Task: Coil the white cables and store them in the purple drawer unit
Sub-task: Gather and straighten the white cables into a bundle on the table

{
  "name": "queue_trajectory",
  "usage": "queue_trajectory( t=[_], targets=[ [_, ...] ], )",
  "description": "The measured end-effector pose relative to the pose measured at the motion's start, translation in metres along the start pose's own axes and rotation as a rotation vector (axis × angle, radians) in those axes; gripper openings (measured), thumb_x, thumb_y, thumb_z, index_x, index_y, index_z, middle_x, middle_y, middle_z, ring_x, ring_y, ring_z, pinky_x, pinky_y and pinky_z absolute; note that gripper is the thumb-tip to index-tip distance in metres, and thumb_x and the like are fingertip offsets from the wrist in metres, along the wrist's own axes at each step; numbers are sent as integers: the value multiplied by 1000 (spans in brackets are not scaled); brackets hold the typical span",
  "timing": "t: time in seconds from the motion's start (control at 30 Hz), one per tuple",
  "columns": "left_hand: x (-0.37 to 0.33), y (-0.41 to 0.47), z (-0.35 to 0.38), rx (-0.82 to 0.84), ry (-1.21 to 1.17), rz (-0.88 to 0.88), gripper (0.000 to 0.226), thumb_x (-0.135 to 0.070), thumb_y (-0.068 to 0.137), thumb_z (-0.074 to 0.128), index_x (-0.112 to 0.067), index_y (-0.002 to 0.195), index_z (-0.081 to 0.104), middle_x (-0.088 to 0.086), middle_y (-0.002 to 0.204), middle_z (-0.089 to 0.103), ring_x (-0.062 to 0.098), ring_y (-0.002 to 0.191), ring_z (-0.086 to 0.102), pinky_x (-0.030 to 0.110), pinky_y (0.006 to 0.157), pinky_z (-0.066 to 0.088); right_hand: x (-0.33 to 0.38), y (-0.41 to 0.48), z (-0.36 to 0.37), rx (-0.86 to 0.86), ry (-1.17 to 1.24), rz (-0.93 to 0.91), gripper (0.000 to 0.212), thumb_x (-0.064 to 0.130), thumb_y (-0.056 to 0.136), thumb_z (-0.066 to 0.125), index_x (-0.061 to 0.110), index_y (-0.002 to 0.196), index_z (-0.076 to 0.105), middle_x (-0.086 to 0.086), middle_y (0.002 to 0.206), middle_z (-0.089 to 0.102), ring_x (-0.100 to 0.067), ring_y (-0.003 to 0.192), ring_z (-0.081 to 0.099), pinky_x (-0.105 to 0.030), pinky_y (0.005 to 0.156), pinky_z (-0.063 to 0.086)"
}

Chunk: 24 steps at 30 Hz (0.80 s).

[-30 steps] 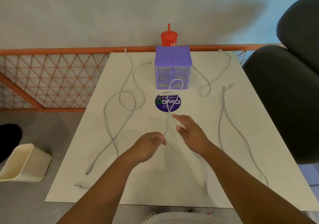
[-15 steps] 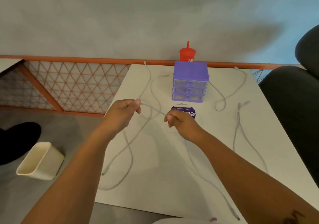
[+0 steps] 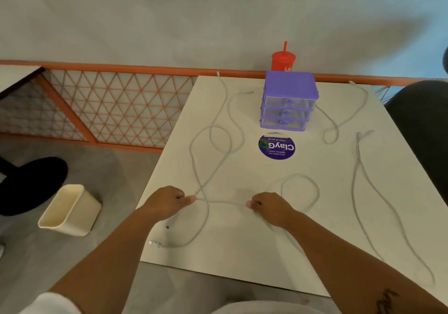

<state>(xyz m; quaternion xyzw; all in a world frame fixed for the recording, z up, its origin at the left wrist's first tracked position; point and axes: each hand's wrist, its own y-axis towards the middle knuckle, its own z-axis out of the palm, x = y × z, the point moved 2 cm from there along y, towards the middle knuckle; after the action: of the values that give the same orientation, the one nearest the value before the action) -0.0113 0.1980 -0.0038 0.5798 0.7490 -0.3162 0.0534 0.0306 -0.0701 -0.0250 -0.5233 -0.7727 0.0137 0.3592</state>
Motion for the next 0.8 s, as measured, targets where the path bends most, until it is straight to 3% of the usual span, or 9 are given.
queue_trajectory(
  t=[0.1,0.17,0.27,0.37,0.47,0.7,0.8],
  targets=[
    [7,3,18,38,55,-46,58,-59,82,55,-17,53,26,-1,52,30,15,49,37,26,47,26,-20,-11,22,20,-102,86,39,37,97,36,26,60,34,6,71,46,-19,80,48,-29,69,35],
    [3,5,28,55,112,-39,60,-65,79,53,-18,52,27,-3,51,33,14,49,39,26,47,28,-27,-17,30,-2,-187,142,36,39,98,32,27,63,36,-3,86,56,-22,86,53,-30,70,37],
    [-7,7,36,47,226,-26,61,-72,78,46,-19,50,35,-5,52,39,11,53,42,27,53,30,-34,-23,31,-51,-281,214,39,47,96,30,19,91,57,-8,108,62,-25,100,57,-32,76,41],
    [-12,10,44,57,294,-35,59,-75,77,42,-20,53,45,-4,62,50,17,70,56,27,62,38,-43,-30,29,-76,-306,289,57,60,91,30,13,106,59,-6,109,62,-23,101,58,-31,77,42],
    [-13,12,50,81,313,-69,59,-76,76,42,-21,56,49,-4,67,54,20,80,60,28,66,41,-47,-37,31,-100,-318,324,61,65,89,29,14,101,60,-4,104,63,-22,97,59,-30,73,41],
    [-13,21,49,127,190,-134,53,-69,73,56,-18,64,54,-2,70,57,15,68,55,26,64,40,-57,-47,16,-85,-242,338,36,46,96,31,20,88,55,-8,113,61,-27,106,55,-33,86,39],
    [-14,19,50,101,186,-172,52,-66,72,60,-15,65,53,-1,68,56,14,65,55,26,63,40,-61,-54,-14,-146,-139,310,31,41,95,41,27,68,47,-8,111,62,-26,107,54,-32,86,39]
  ],
)
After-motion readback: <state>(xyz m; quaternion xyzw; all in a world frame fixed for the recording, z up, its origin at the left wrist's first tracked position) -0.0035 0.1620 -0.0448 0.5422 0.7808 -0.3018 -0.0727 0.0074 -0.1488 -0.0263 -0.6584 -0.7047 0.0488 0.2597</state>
